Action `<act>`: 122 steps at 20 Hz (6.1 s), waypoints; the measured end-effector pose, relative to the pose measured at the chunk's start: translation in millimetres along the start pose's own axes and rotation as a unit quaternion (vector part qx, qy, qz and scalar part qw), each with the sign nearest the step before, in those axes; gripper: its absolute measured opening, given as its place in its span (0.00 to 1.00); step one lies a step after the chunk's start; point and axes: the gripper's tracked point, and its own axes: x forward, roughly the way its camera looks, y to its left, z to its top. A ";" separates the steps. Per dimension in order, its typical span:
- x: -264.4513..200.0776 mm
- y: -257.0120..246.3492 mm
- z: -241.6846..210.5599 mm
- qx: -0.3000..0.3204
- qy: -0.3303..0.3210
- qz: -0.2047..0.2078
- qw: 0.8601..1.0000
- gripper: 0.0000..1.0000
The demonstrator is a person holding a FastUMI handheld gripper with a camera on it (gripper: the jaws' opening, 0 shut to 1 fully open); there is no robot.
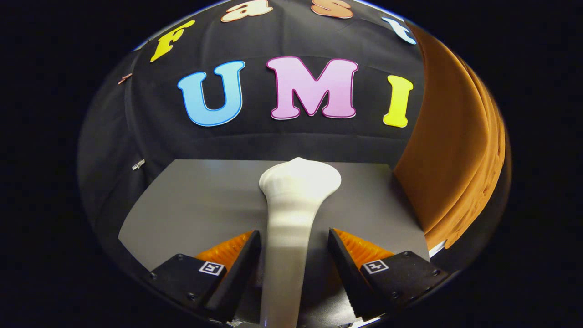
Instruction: Iron the clothes twice with a garment steamer, once on the left side and once on the right side.
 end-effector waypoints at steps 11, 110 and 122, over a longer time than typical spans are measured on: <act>-0.6 12.6 5.3 -0.006 -0.009 0.028 1.000 0.49; -146.1 -431.6 52.3 0.046 -0.158 0.035 0.986 0.42; -81.5 -432.3 -27.5 0.081 -0.045 0.054 0.994 0.42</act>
